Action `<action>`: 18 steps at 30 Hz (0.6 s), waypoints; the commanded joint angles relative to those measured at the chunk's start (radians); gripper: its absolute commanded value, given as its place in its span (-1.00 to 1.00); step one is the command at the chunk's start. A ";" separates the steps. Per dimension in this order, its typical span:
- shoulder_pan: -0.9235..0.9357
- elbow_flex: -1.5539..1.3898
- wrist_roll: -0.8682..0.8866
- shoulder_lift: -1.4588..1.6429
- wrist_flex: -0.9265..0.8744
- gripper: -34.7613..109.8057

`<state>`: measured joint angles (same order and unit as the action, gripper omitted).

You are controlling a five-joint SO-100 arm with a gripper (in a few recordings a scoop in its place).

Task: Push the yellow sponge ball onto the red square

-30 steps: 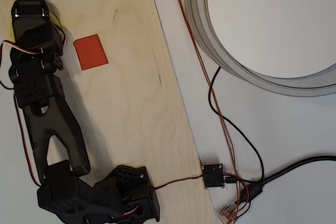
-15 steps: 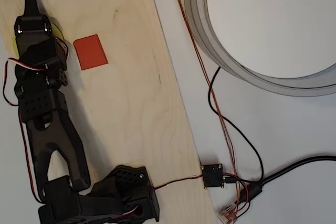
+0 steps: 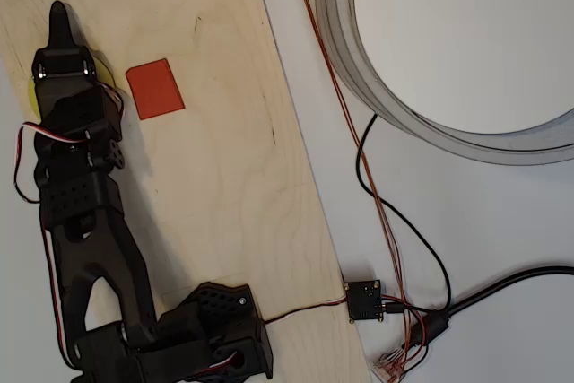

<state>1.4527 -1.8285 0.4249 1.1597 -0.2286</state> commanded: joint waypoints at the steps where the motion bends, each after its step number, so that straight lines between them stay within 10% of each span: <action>1: -0.020 -0.064 0.011 0.040 -0.003 -0.24; 18: -0.020 -0.210 0.017 0.129 0.061 -0.24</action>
<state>1.4465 -1.9926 0.4326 1.2609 -0.1611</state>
